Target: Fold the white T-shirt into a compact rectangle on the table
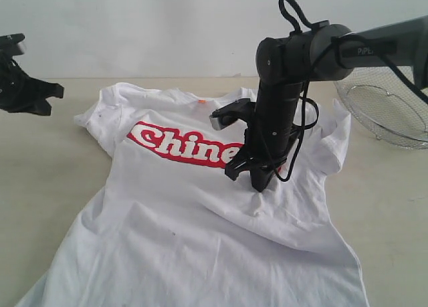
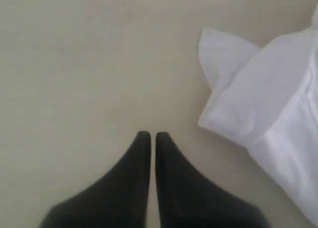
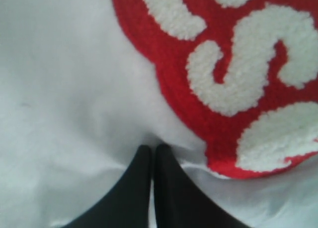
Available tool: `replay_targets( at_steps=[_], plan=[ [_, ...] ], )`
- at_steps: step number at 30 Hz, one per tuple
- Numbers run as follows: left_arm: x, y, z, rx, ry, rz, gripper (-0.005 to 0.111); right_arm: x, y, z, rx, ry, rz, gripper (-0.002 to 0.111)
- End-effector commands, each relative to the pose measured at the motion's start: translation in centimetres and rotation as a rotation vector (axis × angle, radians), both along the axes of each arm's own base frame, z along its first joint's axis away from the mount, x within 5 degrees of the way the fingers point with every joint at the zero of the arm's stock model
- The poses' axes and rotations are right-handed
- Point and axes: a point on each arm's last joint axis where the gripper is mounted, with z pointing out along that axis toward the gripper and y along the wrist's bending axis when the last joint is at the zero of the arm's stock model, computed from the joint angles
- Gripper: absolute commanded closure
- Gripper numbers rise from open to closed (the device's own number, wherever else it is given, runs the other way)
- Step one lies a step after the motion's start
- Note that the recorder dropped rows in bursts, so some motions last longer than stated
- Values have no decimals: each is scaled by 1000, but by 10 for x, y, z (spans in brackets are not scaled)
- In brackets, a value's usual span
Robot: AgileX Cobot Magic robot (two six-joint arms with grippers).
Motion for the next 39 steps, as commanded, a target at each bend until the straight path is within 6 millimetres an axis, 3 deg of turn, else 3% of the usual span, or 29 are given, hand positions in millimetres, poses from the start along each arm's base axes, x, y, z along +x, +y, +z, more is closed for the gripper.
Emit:
replay_targets(
  at_steps=[1,4,8,10,12,18,23,26,28,31,35,39],
  plan=[
    [-1,-2,-11,-66,48,20,100,-6,-3,-23,-32,85,16,109],
    [-4,-7,-12,-119,92,5,85,-6,-3,-23,-32,85,16,109],
    [-5,-12,-11,-189,110,11,48,-6,-3,-23,-32,85,21,109],
    [-3,-13,-10,-229,92,46,40,-6,-3,-23,-30,87,22,109],
    [1,-12,-8,-262,50,101,43,-6,-3,-23,-30,87,22,109],
    [15,-18,-16,-378,73,113,67,-6,-3,-23,-29,85,22,109],
    [24,-19,-36,-415,125,104,53,-7,-3,-23,-30,88,24,109],
    [25,-19,-38,-423,131,109,43,-7,-3,-23,-30,88,24,109],
    [26,-19,-38,-421,127,111,43,-6,-3,-23,-28,86,25,109],
    [26,-22,-38,-420,128,107,56,-6,-3,-23,-25,86,28,109],
    [24,-33,-38,-440,153,51,102,-6,-3,-23,-24,87,28,109],
    [20,-50,-29,-440,166,-61,102,-6,-3,-23,-22,83,27,109]
  ],
)
